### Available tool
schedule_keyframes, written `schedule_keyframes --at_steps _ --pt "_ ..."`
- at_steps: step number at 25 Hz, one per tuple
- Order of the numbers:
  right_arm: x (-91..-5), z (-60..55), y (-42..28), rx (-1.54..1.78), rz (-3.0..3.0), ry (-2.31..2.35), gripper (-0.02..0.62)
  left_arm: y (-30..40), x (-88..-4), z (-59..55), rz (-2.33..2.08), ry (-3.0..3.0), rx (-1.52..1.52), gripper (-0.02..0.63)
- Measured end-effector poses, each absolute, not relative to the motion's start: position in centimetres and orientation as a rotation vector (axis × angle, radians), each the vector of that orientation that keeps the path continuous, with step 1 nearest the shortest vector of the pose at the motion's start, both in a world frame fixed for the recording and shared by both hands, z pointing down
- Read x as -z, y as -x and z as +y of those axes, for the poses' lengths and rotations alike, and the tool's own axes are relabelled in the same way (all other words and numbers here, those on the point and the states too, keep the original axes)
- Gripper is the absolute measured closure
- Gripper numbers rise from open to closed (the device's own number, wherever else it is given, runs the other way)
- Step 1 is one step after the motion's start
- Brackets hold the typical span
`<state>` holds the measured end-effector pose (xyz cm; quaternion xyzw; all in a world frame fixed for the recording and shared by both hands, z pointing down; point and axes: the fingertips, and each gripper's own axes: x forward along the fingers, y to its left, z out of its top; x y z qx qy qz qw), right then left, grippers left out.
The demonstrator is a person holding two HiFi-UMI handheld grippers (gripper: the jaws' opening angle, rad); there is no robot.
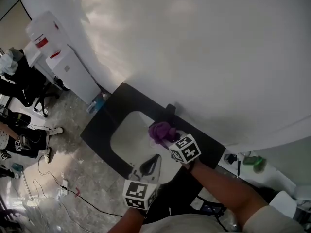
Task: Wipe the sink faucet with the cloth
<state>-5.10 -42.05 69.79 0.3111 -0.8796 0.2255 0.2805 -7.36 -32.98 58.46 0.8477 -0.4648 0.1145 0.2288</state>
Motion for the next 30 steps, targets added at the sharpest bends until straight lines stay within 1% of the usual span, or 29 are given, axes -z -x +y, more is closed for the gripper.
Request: schedule_keyframes --at_steps 2,6,12,15,18,20,24,26,28,30 --pt "-69.6 -43.1 2.7 -0.593 -2.342 -0.918 0.525 7.4 -58.4 -33.0 -1.278 -2.339 -0.306 0.600" --pt "-68.3 -48.9 -2.0 -0.599 -2.288 -1.171 0.524 7.5 -58.5 -33.1 -1.278 -2.340 -0.279 0.600" --pt "-74.4 -51.7 -1.9 -0.635 -2.193 -1.139 0.525 7.1 -59.3 -33.0 -1.279 -2.328 -0.287 0.600" --pt "-79.5 -50.8 -1.3 -0.701 -2.104 -1.047 0.525 7.1 -59.6 -32.8 -1.274 -2.317 -0.299 0.600" --pt "-83.1 -49.6 -1.0 -0.669 -2.044 -0.947 0.523 6.7 -59.6 -32.8 -1.262 -2.324 -0.310 0.600" --pt "-82.4 -49.4 -1.5 -0.659 -2.067 -0.964 0.523 6.5 -59.3 -32.8 -1.264 -2.326 -0.293 0.600" --pt "-73.9 -48.6 -2.4 -0.596 -2.263 -1.136 0.523 6.8 -59.6 -32.8 -1.268 -2.322 -0.277 0.600" --pt "-71.6 -49.4 -2.4 -0.577 -2.308 -1.203 0.523 6.8 -60.0 -32.9 -1.258 -2.305 -0.267 0.600" --pt "-72.8 -50.8 -1.8 -0.577 -2.291 -1.203 0.523 6.5 -60.2 -32.6 -1.259 -2.296 -0.268 0.600" --pt "-76.1 -51.4 -1.4 -0.595 -2.238 -1.166 0.522 6.2 -60.3 -32.0 -1.272 -2.320 -0.306 0.600"
